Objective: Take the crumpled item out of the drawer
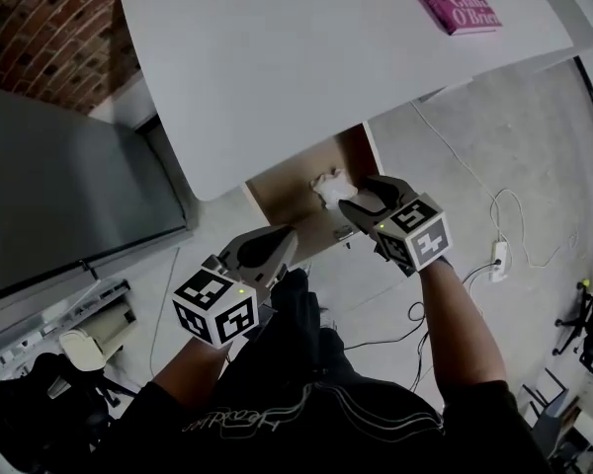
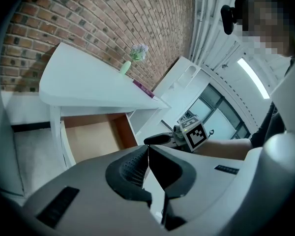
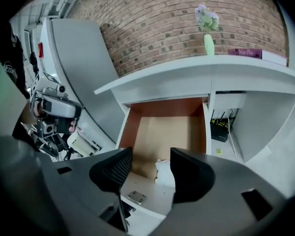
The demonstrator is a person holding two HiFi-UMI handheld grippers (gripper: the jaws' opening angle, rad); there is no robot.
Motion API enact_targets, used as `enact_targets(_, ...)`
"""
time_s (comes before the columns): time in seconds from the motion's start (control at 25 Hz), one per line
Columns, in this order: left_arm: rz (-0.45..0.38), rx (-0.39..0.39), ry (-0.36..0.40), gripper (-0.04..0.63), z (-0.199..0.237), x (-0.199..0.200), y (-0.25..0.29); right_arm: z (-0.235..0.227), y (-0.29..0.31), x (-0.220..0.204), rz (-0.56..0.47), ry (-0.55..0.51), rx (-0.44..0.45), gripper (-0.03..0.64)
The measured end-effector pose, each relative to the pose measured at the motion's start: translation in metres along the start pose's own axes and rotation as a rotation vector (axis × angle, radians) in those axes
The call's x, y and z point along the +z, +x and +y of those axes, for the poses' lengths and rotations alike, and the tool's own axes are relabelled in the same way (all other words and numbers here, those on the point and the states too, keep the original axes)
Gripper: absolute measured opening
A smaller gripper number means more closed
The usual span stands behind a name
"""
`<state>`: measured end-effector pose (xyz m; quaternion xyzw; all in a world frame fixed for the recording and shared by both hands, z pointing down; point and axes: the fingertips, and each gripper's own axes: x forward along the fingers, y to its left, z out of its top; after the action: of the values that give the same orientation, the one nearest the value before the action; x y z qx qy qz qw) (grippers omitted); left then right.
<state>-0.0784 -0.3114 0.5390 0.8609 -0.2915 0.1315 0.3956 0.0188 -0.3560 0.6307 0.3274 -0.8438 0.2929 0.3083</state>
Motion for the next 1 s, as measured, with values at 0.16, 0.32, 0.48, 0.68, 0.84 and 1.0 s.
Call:
enact_targets(0.16,0.001,0.025,-0.030,0.023,0.025,-0.009,0.011,-0.026,0.038,-0.021,0.110,-0.033,-0.031,0.229)
enact_targets(0.32,0.009,0.050,-0.048,0.023,0.044,-0.019,0.016,-0.042,0.070,-0.039,0.212,-0.076,-0.032,0.230)
enact_targets(0.48,0.023,0.060,-0.072,0.023,0.055,-0.031,0.019,-0.053,0.101,-0.057,0.296,-0.064,-0.026,0.232)
enact_targets(0.68,0.024,0.055,-0.125,0.023,0.063,-0.040,0.025,-0.066,0.132,-0.080,0.416,-0.047,-0.038,0.232)
enact_targets(0.84,0.020,0.053,-0.142,0.023,0.068,-0.044,0.028,-0.066,0.150,-0.093,0.501,-0.014,-0.023,0.232)
enact_targets(1.0,0.020,0.060,-0.149,0.023,0.073,-0.050,0.026,-0.069,0.157,-0.106,0.585,0.000,-0.060,0.232)
